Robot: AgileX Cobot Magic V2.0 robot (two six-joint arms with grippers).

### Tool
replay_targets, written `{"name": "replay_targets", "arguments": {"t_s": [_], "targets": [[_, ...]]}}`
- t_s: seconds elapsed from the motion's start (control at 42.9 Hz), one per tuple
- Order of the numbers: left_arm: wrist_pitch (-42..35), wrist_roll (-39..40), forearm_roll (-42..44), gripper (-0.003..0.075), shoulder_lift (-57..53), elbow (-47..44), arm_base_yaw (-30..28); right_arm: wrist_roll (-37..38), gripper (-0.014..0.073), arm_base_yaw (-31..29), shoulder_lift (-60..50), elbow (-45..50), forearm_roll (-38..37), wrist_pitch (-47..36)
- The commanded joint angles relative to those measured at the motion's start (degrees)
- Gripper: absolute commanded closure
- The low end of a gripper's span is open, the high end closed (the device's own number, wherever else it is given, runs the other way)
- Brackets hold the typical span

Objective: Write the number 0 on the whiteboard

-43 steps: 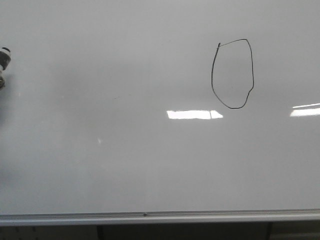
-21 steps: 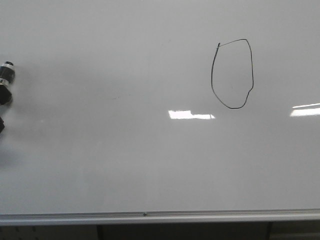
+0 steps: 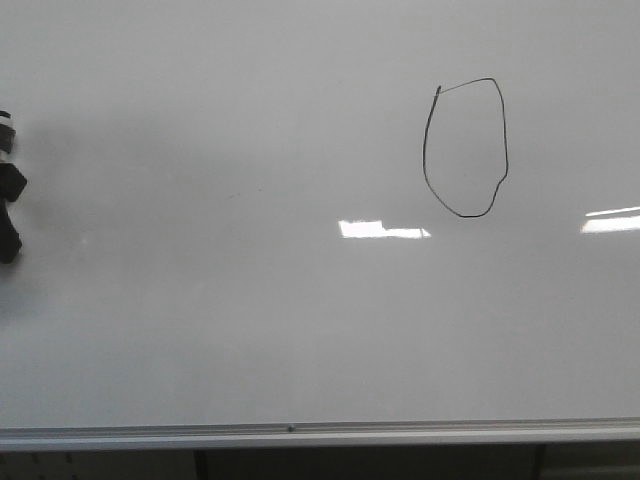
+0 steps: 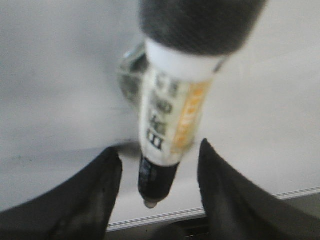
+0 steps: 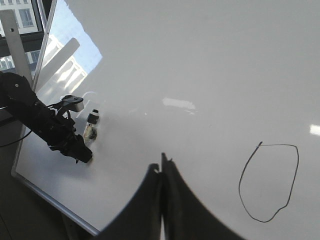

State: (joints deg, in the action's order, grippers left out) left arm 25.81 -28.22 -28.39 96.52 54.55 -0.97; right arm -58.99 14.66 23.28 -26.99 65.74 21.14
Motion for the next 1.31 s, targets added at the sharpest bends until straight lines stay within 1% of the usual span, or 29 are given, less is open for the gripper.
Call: {"name": "replay_targets", "arguments": {"t_s": [0.0,0.047,0.117,0.233,0.35,0.42,0.49,0.56,0.63,0.793,0.863,1.073,1.19,1.283], "targets": [[-3.5,0.4,-1.1,0.0238,-1.9,1.6,0.0,-0.7,0.0662,-0.3,0.3,-1.4,1.5,-2.4],[-2.6,0.4,-1.1,0.0207,-2.3,1.6,0.0,-0.7,0.0662,-0.3,0.3,-1.4,1.5,-2.6],[-0.8,0.4,-0.7,0.0190,-3.8,1.6,0.0,-0.7,0.0662,-0.3,0.3,-1.4,1.5,-3.1],[2.1,0.4,1.3,0.0190,-8.1,1.6,0.0,-0.7,0.0662,-0.3,0.3,-1.4,1.5,-4.7],[4.2,0.4,1.4,0.0193,-14.6,1.6,0.0,-0.7,0.0662,-0.3,0.3,-1.4,1.5,-7.0],[5.5,0.4,1.2,0.0213,-18.6,1.6,0.0,-0.7,0.0662,-0.3,0.3,-1.4,1.5,-8.3],[6.4,0.4,1.2,0.0259,-22.6,1.6,0.0,-0.7,0.0662,-0.3,0.3,-1.4,1.5,-9.5],[7.0,0.4,0.3,0.0323,-26.5,1.3,0.0,-0.7,0.0662,-0.3,0.3,-1.4,1.5,-10.4],[7.0,0.4,-1.0,0.0404,-30.3,0.6,0.0,-0.7,0.0662,-0.3,0.3,-1.4,1.5,-10.9],[6.1,0.4,-3.4,0.0645,-38.4,-3.1,0.0,-0.7,0.0662,-0.3,0.3,-1.4,1.5,-11.0],[5.5,0.3,-3.6,0.0735,-41.6,-5.3,0.0,-0.7,0.0662,-0.3,0.3,-1.4,1.5,-11.0],[2.1,0.2,-5.3,0.0740,-51.9,-12.8,0.0,-0.7,0.0662,-0.3,0.3,-1.4,1.5,-11.0],[-0.9,0.2,-6.2,0.0740,-59.6,-17.7,0.0,-0.7,0.0662,-0.3,0.3,-1.4,1.5,-11.0],[-1.9,0.2,-6.2,0.0740,-65.7,-21.1,0.0,-0.7,0.0662,-0.3,0.3,-1.4,1.5,-11.0]]}}
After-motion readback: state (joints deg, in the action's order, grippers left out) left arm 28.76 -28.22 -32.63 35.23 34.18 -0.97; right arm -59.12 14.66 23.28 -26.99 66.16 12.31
